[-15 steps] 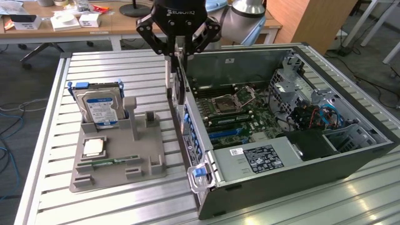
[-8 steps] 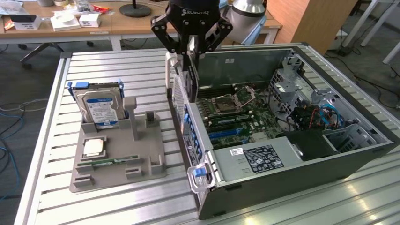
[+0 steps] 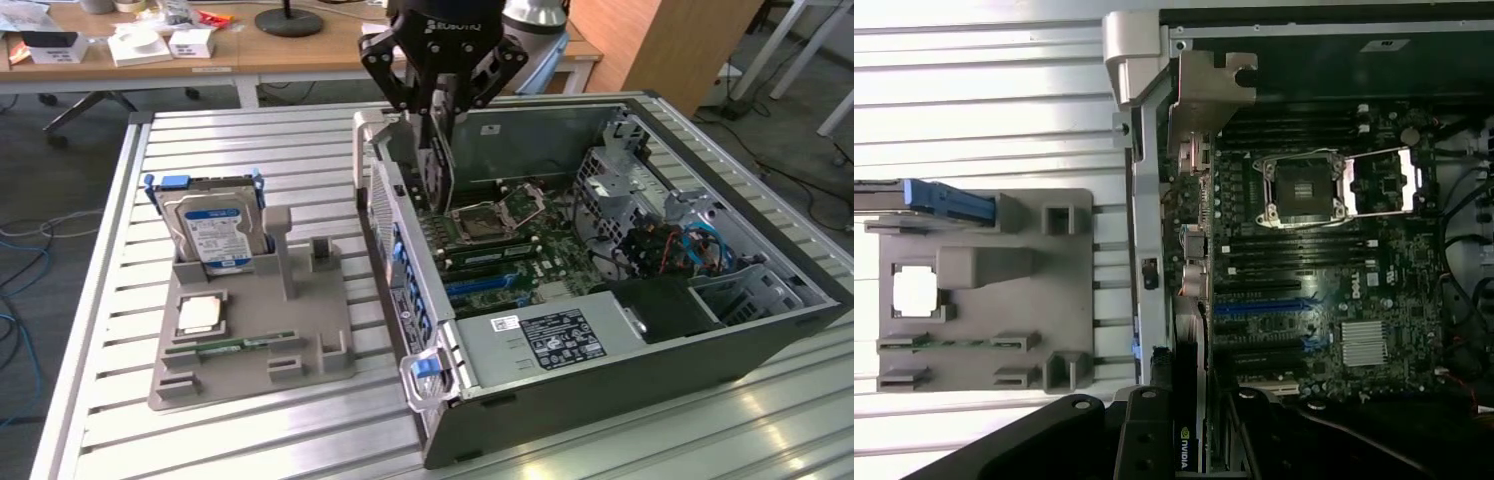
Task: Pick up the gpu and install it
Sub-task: 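Pick up the gpu and move the gpu toward the slot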
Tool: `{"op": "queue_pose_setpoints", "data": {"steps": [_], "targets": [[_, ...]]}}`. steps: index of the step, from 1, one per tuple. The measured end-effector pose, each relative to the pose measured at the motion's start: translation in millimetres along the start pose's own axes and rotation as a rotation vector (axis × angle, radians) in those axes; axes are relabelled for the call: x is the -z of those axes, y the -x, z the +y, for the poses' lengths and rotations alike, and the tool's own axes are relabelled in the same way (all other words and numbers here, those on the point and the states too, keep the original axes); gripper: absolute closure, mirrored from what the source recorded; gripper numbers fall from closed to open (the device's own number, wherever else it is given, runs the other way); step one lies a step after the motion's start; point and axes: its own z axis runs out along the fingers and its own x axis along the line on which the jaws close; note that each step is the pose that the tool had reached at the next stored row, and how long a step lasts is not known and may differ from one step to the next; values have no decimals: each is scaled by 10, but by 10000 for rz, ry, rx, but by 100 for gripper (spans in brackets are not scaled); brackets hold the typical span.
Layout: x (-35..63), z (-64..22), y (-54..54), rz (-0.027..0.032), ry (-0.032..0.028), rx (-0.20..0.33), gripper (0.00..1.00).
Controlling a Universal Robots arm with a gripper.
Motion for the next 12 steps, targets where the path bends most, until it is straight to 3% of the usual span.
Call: {"op": "queue_pose_setpoints", "data": {"steps": [12], "targets": [[-10,27,364,2,31,0,74]]}}
